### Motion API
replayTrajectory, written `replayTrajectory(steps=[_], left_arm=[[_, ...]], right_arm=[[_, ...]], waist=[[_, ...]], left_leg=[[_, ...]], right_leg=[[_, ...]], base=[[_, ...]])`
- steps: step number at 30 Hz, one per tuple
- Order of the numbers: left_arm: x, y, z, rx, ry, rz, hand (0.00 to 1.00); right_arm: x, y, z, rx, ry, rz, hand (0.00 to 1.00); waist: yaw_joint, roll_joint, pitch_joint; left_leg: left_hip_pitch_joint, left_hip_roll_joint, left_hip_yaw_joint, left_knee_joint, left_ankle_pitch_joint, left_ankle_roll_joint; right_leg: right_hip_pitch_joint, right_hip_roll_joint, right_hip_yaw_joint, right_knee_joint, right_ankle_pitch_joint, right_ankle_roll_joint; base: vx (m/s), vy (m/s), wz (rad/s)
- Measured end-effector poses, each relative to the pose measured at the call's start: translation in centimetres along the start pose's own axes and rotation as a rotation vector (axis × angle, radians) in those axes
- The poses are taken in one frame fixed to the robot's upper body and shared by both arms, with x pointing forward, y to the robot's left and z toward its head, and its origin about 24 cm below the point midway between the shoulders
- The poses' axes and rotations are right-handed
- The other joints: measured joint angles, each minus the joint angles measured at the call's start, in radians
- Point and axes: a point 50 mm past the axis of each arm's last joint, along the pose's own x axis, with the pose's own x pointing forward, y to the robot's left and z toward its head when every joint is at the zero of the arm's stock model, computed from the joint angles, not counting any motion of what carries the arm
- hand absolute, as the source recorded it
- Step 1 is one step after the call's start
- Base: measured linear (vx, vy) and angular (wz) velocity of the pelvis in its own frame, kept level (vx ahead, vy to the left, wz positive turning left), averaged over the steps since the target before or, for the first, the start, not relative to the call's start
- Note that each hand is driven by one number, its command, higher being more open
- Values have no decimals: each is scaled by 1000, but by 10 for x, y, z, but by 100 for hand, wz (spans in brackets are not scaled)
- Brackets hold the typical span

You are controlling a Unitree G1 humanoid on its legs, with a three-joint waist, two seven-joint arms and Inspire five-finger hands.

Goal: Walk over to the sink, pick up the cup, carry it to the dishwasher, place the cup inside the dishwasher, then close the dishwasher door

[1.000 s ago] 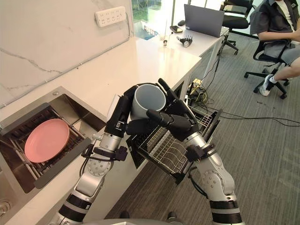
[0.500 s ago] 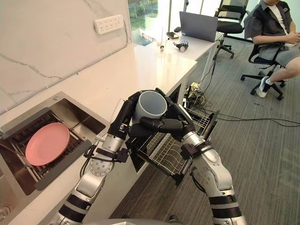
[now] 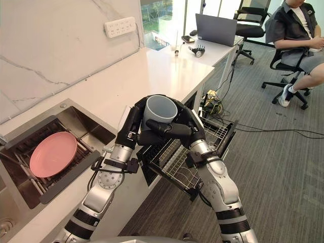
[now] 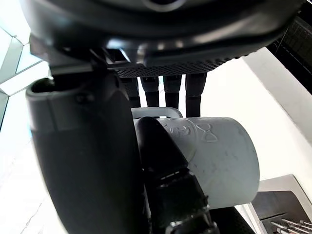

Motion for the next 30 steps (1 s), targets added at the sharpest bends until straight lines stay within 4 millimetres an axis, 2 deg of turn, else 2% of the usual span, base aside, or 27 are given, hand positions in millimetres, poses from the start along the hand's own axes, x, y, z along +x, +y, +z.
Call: replayTrajectory(steps=[5, 6, 15, 21, 25, 27, 29, 30], left_arm=[[0, 1, 0, -7, 1, 12, 0], [0, 2, 0, -9, 2, 14, 100], [1, 1, 1, -33, 1, 45, 100], [0, -16, 3, -66, -3, -40, 100], [-2, -26, 4, -79, -5, -107, 100], [-3, -31, 6, -106, -15, -153, 100], [-3, -35, 13, -138, -56, -186, 100], [-4, -38, 24, -175, -116, -218, 100]], right_arm=[[1, 5, -2, 3, -10, -27, 0], [1, 6, -3, 3, -13, -33, 0], [3, 17, -2, -56, -98, -138, 0], [4, 11, 5, -78, -177, -308, 0], [1, -2, 9, -85, -204, -428, 0], [-2, -15, 11, -112, -217, -531, 0], [-4, -27, 9, -127, -207, -612, 0], [-8, -40, 7, -127, -193, -700, 0]], waist=[[0, 1, 0], [0, 1, 0], [3, 1, -1], [8, 1, -1], [12, 1, -1], [18, 1, -1], [20, 1, -1], [23, 2, -1]], left_leg=[[0, -1, -7, 0, 0, 0], [0, -1, -10, 0, 1, -1], [-2, -4, -19, 0, 1, 0], [-2, -6, -21, 0, 3, 2], [-2, -7, -23, 0, 4, 3], [-3, -8, -26, 0, 4, 4], [-3, -9, -28, 0, 5, 4], [-6, -11, -30, 0, 6, 5]], right_leg=[[5, 0, -7, -4, 0, 0], [7, 0, -10, -7, 0, 0], [7, -1, -17, -10, 0, 0], [10, -3, -22, -10, 0, 0], [13, -4, -26, -10, 0, 0], [15, -5, -29, -10, 0, 1], [15, -6, -32, -10, 0, 1], [16, -7, -34, -10, 0, 2]], base=[[-3, -2, 3], [0, 0, 7], [-3, -1, 1], [-12, -2, 2], [-11, -3, 2], [-24, -5, 4], [-22, -2, 5], [-14, 1, 3]])
